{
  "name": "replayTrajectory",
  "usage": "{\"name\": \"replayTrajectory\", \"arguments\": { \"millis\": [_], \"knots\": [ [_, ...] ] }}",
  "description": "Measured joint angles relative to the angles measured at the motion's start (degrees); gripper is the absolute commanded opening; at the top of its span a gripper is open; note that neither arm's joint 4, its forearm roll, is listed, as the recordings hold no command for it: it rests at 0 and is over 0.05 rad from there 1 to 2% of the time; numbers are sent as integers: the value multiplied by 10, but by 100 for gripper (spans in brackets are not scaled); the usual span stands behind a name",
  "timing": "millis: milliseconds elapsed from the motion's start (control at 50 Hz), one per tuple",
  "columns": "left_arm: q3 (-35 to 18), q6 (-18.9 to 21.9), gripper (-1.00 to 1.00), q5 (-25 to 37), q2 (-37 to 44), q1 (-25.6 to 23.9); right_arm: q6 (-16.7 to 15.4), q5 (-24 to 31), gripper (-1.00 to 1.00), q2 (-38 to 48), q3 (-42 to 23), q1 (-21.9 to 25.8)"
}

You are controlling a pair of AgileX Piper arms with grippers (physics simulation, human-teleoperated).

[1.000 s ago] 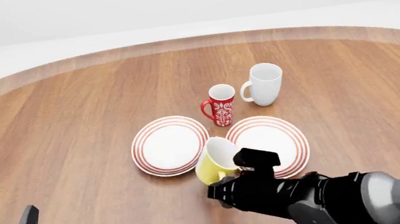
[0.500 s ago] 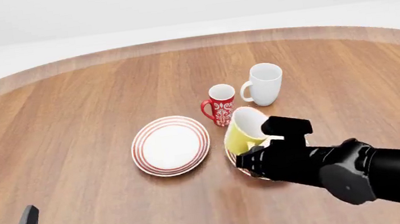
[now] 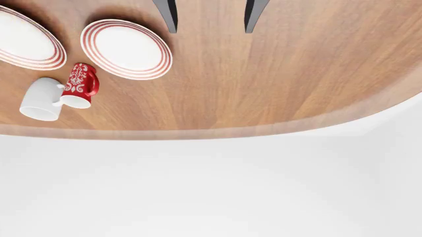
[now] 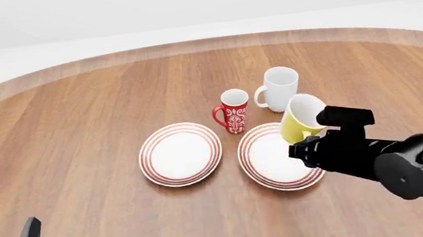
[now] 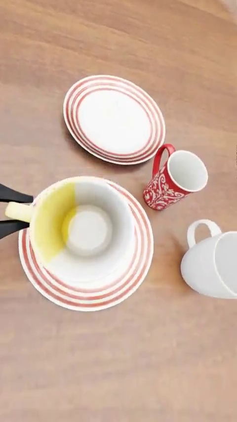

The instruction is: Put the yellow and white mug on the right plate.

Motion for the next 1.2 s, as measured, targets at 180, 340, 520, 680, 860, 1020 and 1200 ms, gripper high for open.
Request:
{"name": "replayTrajectory", "arguments": {
  "millis": [180,340,520,680,860,1020,1200],
  "knots": [
    [0,0,100,0,0,0,-31,-23,-100,24,9,-26],
    [0,0,100,0,0,0,-42,-44,-100,48,18,-33],
    [0,0,100,0,0,0,-41,-63,-100,68,25,-29],
    [0,0,100,0,0,0,-42,-71,-100,81,23,-25],
    [0,0,100,0,0,0,-43,-73,-100,87,19,-22],
    [0,0,100,0,0,0,-46,-78,-100,96,16,-23],
    [0,0,100,0,0,0,-46,-85,-100,110,11,-21]
  ]
}}
